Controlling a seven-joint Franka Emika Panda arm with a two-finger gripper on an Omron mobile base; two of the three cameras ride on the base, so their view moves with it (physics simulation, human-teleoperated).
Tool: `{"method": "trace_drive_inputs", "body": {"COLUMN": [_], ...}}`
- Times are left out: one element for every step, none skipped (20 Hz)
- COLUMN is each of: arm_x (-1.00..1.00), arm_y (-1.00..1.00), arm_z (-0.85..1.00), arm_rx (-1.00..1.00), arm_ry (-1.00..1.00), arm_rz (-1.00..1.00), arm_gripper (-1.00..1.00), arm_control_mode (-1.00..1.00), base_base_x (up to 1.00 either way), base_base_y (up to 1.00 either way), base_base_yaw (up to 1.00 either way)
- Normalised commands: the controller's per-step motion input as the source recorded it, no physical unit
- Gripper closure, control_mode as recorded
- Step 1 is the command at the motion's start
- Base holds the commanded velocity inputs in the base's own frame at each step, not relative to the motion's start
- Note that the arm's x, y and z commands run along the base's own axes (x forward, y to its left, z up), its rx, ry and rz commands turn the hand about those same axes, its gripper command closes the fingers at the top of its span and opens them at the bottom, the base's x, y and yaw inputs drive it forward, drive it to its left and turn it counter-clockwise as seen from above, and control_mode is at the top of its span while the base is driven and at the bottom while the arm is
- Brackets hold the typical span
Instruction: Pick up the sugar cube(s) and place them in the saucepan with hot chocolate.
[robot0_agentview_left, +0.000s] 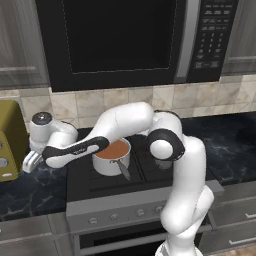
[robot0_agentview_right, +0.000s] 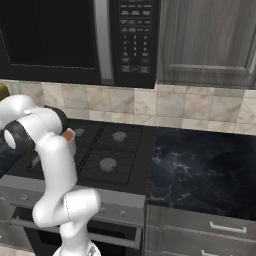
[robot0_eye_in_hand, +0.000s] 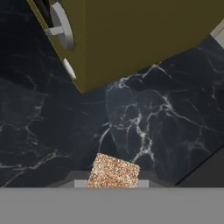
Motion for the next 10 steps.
{"method": "trace_drive_inputs", "body": {"arm_x": [-0.18, -0.22, -0.27, -0.34, -0.36, -0.39, -0.41, -0.46, -0.43, -0.39], "arm_y": [-0.54, -0.56, -0.56, -0.56, -0.58, -0.64, -0.71, -0.8, -0.81, -0.74], "arm_z": [0.52, 0.34, 0.26, 0.19, 0.11, 0.03, 0.01, 0.11, 0.21, 0.31], "arm_rx": [0.0, 0.0, 0.0, 0.0, 0.0, 0.0, 0.0, 0.0, 0.0, 0.0], "arm_ry": [0.12, 0.09, 0.07, 0.03, 0.0, 0.0, 0.0, 0.0, -0.01, -0.01], "arm_rz": [0.0, 0.0, 0.0, 0.0, 0.0, 0.0, 0.0, 0.0, 0.0, 0.0], "arm_gripper": [1.0, 1.0, 1.0, 1.0, 1.0, 1.0, 1.0, 1.0, 1.0, 1.0], "arm_control_mode": [-1.0, -1.0, -1.0, -1.0, -1.0, -1.0, -1.0, -1.0, -1.0, -1.0], "base_base_x": [0.0, 0.0, 0.0, 0.0, 0.0, 0.0, 0.0, 0.0, 0.0, 0.0], "base_base_y": [0.0, 0.0, 0.0, 0.0, 0.0, 0.0, 0.0, 0.0, 0.0, 0.0], "base_base_yaw": [0.0, 0.0, 0.0, 0.0, 0.0, 0.0, 0.0, 0.0, 0.0, 0.0]}}
